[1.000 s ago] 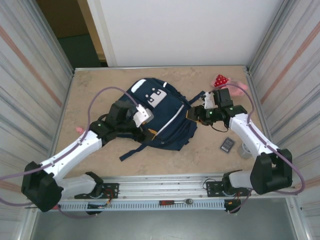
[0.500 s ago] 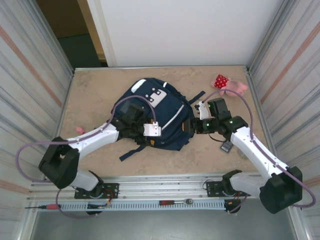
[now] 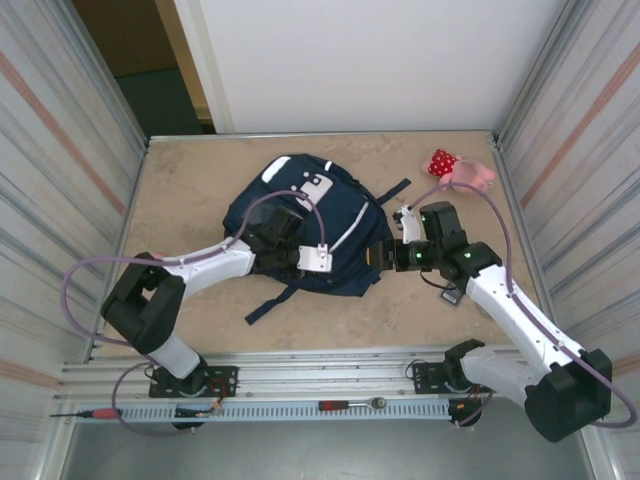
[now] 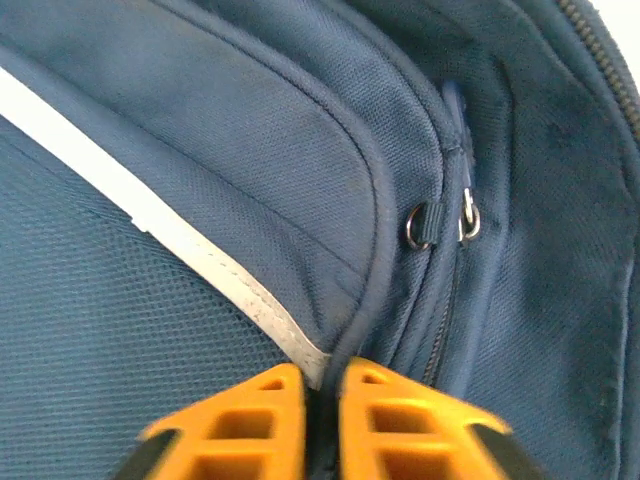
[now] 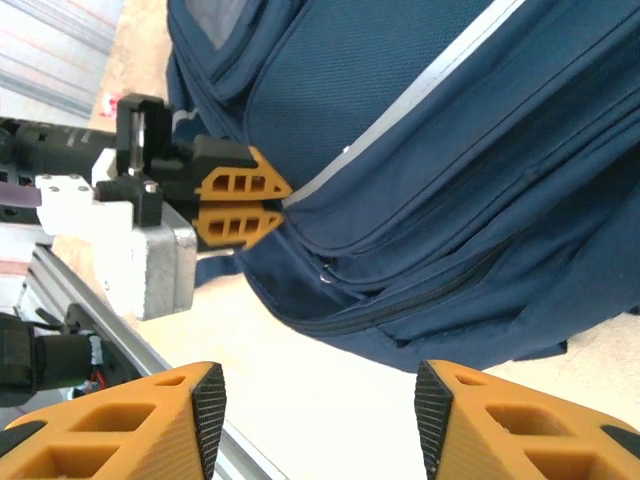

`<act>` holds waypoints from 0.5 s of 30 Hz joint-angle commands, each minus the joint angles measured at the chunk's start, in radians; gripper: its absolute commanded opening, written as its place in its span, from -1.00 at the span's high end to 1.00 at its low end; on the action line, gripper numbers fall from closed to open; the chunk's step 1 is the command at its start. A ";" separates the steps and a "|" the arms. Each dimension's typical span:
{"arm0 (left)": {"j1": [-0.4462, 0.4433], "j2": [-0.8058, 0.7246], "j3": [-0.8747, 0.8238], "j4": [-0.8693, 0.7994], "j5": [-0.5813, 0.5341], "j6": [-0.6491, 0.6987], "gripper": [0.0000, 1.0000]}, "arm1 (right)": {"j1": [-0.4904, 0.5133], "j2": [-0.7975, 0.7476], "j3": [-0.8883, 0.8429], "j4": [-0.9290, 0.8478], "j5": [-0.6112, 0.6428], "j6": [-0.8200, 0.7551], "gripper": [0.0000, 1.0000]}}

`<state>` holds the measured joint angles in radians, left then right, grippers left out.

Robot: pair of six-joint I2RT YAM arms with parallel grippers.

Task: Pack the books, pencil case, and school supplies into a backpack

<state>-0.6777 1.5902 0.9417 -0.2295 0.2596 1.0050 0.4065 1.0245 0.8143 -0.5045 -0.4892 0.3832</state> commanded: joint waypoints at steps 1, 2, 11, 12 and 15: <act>0.031 -0.086 0.039 0.005 0.041 -0.135 1.00 | 0.006 -0.027 -0.010 0.006 0.023 -0.031 -0.08; 0.047 -0.116 0.048 -0.003 0.088 -0.198 1.00 | 0.007 -0.055 -0.014 0.010 0.023 -0.032 -0.09; 0.147 -0.228 0.067 0.033 0.263 -0.491 1.00 | 0.125 0.009 0.024 -0.013 0.062 -0.042 -0.13; 0.155 -0.227 0.071 0.037 0.267 -0.508 1.00 | 0.149 0.023 0.032 -0.012 0.074 -0.034 -0.13; 0.170 -0.225 0.084 0.043 0.280 -0.540 1.00 | 0.237 0.064 0.054 -0.014 0.136 -0.027 -0.13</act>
<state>-0.5251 1.3914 0.9691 -0.2291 0.4805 0.5793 0.5915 1.0653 0.8261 -0.5018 -0.4183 0.3725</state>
